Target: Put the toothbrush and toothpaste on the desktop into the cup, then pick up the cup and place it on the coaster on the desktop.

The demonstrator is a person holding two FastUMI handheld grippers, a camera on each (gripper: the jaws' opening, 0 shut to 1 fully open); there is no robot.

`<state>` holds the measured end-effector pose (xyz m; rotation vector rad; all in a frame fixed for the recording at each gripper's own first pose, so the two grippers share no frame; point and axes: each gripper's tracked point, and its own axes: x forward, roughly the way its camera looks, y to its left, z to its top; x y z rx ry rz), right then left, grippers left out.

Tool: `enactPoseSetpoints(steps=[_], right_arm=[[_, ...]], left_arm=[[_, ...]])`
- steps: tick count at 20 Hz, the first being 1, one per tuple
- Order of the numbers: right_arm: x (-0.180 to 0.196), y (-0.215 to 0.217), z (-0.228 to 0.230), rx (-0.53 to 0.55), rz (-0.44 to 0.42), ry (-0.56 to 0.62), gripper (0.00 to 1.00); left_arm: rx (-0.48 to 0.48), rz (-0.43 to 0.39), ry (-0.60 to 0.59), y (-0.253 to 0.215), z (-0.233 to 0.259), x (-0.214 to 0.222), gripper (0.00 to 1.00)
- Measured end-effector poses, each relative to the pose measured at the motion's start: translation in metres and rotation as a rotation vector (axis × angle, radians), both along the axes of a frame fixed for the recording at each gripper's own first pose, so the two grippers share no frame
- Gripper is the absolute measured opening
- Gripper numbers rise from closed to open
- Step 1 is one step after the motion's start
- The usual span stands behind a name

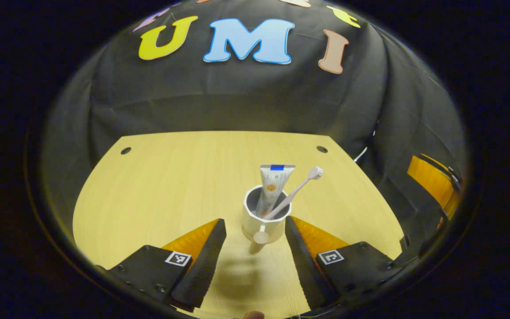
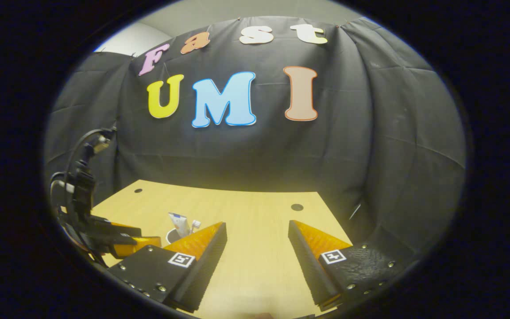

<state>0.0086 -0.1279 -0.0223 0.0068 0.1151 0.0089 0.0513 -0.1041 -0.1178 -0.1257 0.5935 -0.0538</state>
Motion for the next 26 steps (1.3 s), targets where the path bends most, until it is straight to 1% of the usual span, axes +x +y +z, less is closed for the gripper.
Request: enactPoseSetpoints(steps=[4,8,11,13,15,17,22,26], right_arm=[[-0.004,0.000,0.011,-0.005,-0.018,-0.038,0.88],[-0.009,0.006,0.020,-0.046,-0.033,-0.083,0.88],[-0.012,0.017,0.026,-0.051,-0.026,-0.104,0.88],[-0.011,0.023,0.031,-0.045,-0.025,-0.113,0.88],[-0.013,0.028,0.038,-0.042,-0.031,-0.126,0.88],[-0.014,0.034,0.042,-0.031,-0.035,-0.134,0.88],[-0.019,0.047,0.052,-0.032,-0.045,-0.156,0.88],[-0.022,0.049,0.061,-0.016,-0.067,-0.175,0.88]], left_arm=[[-0.031,0.036,-0.184,0.010,0.044,0.003,0.88],[0.005,0.061,-0.368,0.027,0.098,0.001,0.88],[0.040,0.068,-0.467,0.035,0.129,-0.001,0.88],[0.063,0.065,-0.523,0.042,0.141,-0.002,0.89],[0.071,0.059,-0.568,0.044,0.151,0.000,0.89],[0.052,0.056,-0.608,0.044,0.158,-0.001,0.89],[0.053,0.052,-0.645,0.057,0.175,-0.002,0.88],[0.078,0.033,-0.655,0.057,0.180,-0.004,0.88]])
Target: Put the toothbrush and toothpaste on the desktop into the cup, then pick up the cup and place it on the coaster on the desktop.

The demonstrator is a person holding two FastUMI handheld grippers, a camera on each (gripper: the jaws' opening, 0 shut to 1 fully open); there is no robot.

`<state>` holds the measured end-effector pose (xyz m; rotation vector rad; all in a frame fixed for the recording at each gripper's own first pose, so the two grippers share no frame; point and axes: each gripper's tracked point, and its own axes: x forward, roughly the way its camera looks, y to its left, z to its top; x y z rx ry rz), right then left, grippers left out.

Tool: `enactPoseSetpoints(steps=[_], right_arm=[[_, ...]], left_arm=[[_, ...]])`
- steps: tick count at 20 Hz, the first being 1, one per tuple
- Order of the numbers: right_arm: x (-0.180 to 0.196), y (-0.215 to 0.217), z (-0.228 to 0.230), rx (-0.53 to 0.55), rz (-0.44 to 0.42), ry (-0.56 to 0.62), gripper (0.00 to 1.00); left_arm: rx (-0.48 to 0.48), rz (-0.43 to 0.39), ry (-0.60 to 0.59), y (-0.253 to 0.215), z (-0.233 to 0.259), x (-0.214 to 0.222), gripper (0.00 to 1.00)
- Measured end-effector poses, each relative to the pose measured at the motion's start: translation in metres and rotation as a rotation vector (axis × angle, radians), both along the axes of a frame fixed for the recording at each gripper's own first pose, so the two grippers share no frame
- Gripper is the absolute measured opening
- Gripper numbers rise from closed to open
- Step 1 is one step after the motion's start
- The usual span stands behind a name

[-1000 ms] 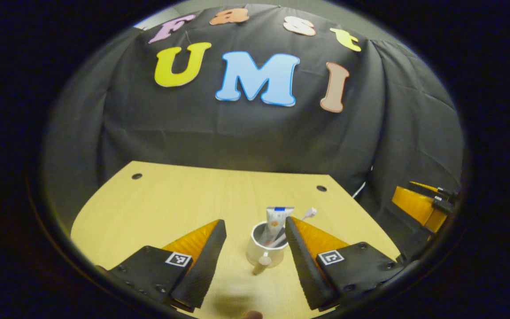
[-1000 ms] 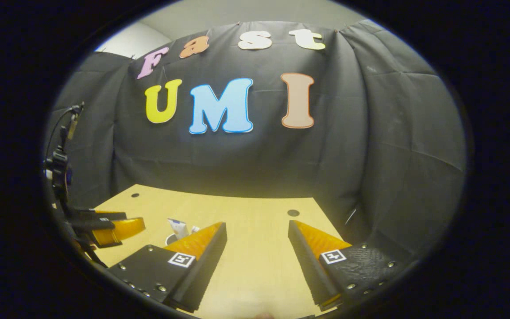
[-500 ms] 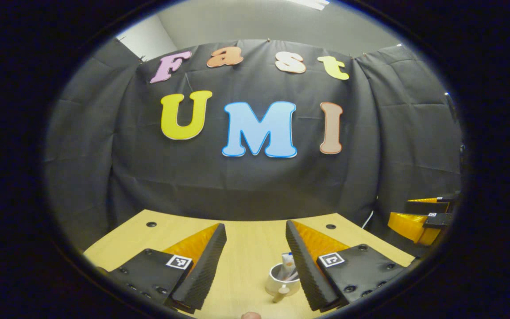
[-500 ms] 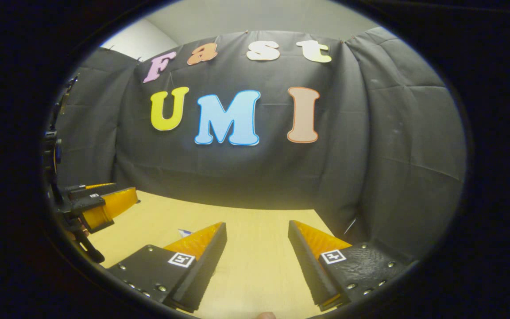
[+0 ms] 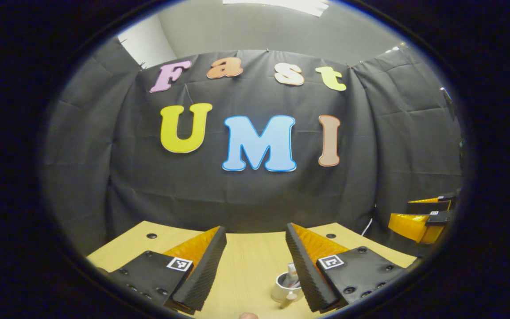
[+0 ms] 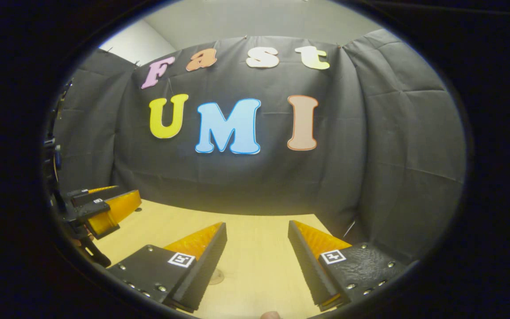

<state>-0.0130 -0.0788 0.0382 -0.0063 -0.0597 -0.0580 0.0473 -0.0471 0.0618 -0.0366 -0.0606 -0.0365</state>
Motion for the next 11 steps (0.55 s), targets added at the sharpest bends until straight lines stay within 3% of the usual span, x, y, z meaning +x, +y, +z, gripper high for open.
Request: enactPoseSetpoints(steps=[6,11], right_arm=[[-0.001,-0.005,0.006,0.007,-0.007,-0.028,0.90],[-0.002,-0.019,0.003,-0.010,0.034,-0.029,0.90]], left_arm=[[0.000,-0.017,0.004,-0.009,0.001,0.001,0.88],[0.010,0.021,-0.019,-0.020,0.002,-0.003,0.88]])
